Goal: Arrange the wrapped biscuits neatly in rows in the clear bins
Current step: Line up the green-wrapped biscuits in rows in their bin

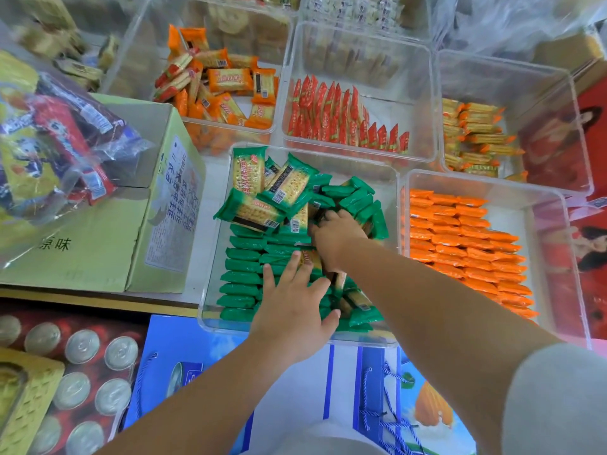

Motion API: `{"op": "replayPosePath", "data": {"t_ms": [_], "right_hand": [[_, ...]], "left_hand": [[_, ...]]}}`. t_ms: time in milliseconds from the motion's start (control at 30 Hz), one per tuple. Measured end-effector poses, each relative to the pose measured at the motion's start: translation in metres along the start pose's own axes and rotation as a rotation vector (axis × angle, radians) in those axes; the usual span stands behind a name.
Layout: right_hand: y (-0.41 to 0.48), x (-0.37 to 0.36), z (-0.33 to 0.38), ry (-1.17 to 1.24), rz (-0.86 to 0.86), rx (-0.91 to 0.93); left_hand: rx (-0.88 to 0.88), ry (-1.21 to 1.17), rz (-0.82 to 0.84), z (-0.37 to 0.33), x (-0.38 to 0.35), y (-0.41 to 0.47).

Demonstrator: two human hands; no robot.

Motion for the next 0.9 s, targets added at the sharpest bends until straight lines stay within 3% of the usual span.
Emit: {"op": "replayPosePath", "data": {"t_ms": [600, 767, 900], "right_hand": [[-0.032, 0.018, -0.014, 0.204, -0.239, -0.125], [-0.048, 0.015, -0.018, 0.213, -0.255, -0.023], [-0.060, 0.010, -0.014, 0.427, -0.198, 0.042]], "left_hand": [[-0.011, 0.080, -0.042, -0.007, 0.006, -0.003], [-0.004, 0.073, 0.029, -0.006, 0.005, 0.000], [-0.001, 0.054, 0.018, -0.007, 0.009, -0.001]]}}
Point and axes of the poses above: each hand's wrist, its own y-axis towards the middle knuckle, its own x-axis out of the back of the hand, z = x × y, the point moved 2 cm from there along y, towards the middle knuckle, and after that the axes turned 7 degrees about -z, right-handed, at the moved point
